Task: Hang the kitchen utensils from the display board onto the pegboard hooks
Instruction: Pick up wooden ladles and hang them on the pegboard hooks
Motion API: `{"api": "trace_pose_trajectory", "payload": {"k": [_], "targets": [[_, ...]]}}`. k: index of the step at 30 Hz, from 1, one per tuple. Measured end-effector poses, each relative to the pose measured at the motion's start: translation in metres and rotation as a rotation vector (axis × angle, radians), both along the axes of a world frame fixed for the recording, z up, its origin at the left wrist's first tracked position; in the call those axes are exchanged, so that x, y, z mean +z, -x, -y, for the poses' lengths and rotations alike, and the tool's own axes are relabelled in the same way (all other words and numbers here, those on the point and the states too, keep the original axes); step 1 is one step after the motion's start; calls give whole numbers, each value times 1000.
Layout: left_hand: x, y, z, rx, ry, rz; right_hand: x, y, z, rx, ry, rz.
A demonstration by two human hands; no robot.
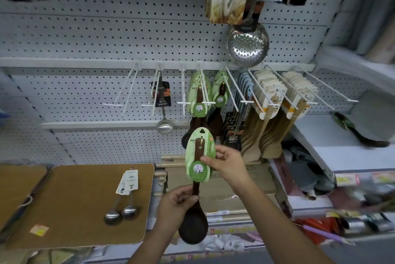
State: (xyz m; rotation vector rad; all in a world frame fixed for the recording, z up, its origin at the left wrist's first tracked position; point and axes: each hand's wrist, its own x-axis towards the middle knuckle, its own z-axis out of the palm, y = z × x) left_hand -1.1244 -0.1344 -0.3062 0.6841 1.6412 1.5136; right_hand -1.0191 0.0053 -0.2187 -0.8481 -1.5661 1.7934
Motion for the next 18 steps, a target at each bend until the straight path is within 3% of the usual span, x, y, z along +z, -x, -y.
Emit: {"api": "trace_pose_trajectory", "payload": {"k": [18], "targets": [[25,3,-16,-17,-69,-41,36,3,-6,-33,-69,-72]]}}
